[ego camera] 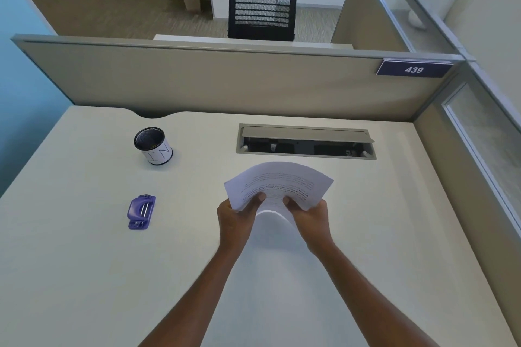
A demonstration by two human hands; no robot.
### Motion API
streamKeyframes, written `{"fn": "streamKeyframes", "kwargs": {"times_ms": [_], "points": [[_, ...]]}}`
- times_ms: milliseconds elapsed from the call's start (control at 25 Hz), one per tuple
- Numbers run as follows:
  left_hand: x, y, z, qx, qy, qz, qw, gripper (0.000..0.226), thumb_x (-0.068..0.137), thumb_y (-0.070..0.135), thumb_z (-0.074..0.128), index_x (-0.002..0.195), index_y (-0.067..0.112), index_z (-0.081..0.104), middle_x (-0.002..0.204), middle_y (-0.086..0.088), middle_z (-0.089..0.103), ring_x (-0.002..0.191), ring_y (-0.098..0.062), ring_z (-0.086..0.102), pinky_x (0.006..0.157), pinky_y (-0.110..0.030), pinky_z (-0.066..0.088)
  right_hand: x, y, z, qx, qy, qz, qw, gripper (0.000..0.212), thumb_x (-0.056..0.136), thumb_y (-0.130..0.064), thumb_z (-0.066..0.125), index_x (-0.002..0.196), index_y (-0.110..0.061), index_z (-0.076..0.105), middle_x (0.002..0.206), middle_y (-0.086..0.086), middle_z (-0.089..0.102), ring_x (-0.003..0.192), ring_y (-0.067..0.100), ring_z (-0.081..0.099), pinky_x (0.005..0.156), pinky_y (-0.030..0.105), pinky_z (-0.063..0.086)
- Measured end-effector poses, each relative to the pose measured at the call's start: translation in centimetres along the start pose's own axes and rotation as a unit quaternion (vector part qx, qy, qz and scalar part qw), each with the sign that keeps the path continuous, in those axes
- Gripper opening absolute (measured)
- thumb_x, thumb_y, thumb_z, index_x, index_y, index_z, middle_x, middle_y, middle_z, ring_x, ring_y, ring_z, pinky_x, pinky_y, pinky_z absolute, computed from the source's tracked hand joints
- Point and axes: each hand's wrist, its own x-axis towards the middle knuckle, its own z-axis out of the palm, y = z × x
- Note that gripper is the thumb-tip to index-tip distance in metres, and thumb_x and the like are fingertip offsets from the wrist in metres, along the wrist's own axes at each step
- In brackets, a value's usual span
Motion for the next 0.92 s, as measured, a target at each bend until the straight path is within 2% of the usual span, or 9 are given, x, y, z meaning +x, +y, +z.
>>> {"fn": "streamKeyframes", "kwargs": {"times_ms": [80,240,440,640,760,840,920], "points": [[0.1,0.0,0.0,-0.002,0.002,0.002,1.0,0.032,0.083,0.041,0.089,0.111,0.036,0.074,0.097,0.024,0.081,0.094,-0.006,0.079,0.067,-0.018,0.065,0.2,0.1,0.1,0.006,0.007,0.002,1.0,0.039,0.093,-0.007,0.084,0.101,-0.045,0.079,0.099,-0.014,0.082,0.098,0.01,0.077,0.074,0.026,0.068],[-0.1,-0.6,0.0,0.002,0.007,-0.014,1.0,0.023,0.089,0.027,0.092,0.101,0.038,0.076,0.093,0.024,0.082,0.087,-0.009,0.079,0.066,-0.019,0.064,0.1,0.6,0.5,0.007,0.013,0.023,1.0,0.028,0.094,-0.005,0.083,0.107,-0.029,0.079,0.099,-0.01,0.083,0.099,0.02,0.078,0.076,0.026,0.067],[0.2,-0.9,-0.1,-0.001,0.018,-0.01,1.0,0.022,0.089,0.027,0.091,0.103,0.037,0.077,0.093,0.016,0.083,0.087,-0.01,0.079,0.067,-0.019,0.064,0.4,0.9,0.8,0.009,0.016,0.027,0.999,0.035,0.093,-0.004,0.083,0.095,-0.039,0.081,0.098,-0.011,0.084,0.094,0.012,0.079,0.08,0.033,0.069],[0.5,-0.9,0.3,0.0,0.019,-0.015,1.0,0.022,0.089,0.028,0.092,0.106,0.032,0.079,0.09,0.019,0.083,0.087,-0.009,0.079,0.066,-0.018,0.063,0.4,1.1,0.9,0.011,0.011,0.018,1.0,0.046,0.094,-0.006,0.082,0.094,-0.052,0.081,0.099,-0.013,0.084,0.098,0.018,0.079,0.083,0.036,0.07],[1.2,-0.5,0.0,-0.017,0.011,-0.006,1.0,0.037,0.085,0.036,0.091,0.118,0.024,0.079,0.097,0.02,0.083,0.092,-0.007,0.079,0.067,-0.014,0.062,0.8,0.5,-0.1,-0.012,-0.033,0.009,0.999,0.051,0.095,-0.006,0.081,0.096,-0.057,0.079,0.102,-0.017,0.083,0.1,0.01,0.078,0.086,0.034,0.068],[2.1,0.0,-0.5,-0.056,0.023,-0.037,0.997,0.029,0.084,0.034,0.095,0.11,0.029,0.084,0.102,0.017,0.085,0.094,-0.005,0.081,0.069,-0.013,0.062,1.3,0.4,-1.3,-0.025,-0.057,0.0,0.998,0.043,0.095,-0.004,0.08,0.102,-0.047,0.083,0.106,-0.012,0.085,0.097,0.01,0.08,0.089,0.034,0.065],[2.9,0.5,-1.2,-0.108,0.039,-0.067,0.991,0.024,0.083,0.03,0.097,0.101,0.041,0.087,0.106,0.014,0.087,0.097,-0.005,0.082,0.073,-0.018,0.064,1.7,0.3,-2.5,0.004,-0.063,0.01,0.998,0.031,0.095,-0.004,0.08,0.11,-0.031,0.085,0.109,-0.002,0.087,0.105,0.025,0.081,0.092,0.037,0.066]]}}
